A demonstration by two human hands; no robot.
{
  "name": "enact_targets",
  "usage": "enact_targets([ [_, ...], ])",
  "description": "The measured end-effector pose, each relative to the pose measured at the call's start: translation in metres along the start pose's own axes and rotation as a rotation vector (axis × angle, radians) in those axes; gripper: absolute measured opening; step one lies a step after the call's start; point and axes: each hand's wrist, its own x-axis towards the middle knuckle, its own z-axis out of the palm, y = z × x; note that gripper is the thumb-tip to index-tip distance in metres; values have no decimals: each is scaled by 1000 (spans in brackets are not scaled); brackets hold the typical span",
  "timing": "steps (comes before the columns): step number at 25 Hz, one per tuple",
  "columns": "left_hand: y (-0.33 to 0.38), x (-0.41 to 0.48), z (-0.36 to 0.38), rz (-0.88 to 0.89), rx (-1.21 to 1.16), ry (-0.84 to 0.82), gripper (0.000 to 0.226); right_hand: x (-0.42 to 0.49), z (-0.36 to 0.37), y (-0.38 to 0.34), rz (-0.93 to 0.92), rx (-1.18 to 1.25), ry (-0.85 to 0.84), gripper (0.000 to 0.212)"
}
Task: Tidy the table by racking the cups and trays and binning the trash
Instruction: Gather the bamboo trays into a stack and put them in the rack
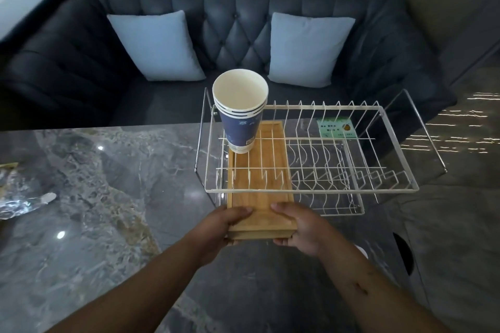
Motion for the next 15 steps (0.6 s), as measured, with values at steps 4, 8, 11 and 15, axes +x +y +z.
enact_targets([
  [4,-1,10,-4,-19,45,72,69,12,0,-5,25,-3,18,89],
  [8,-4,16,-5,-38,35,116,63,20,-1,-2,46,25,31,90],
  [11,-5,18,-6,-45,37,117,64,23,-3,1,61,31,42,85],
  [15,-9,17,-4,-56,48,148,69,21,-3,6,71,-86,94,73],
])
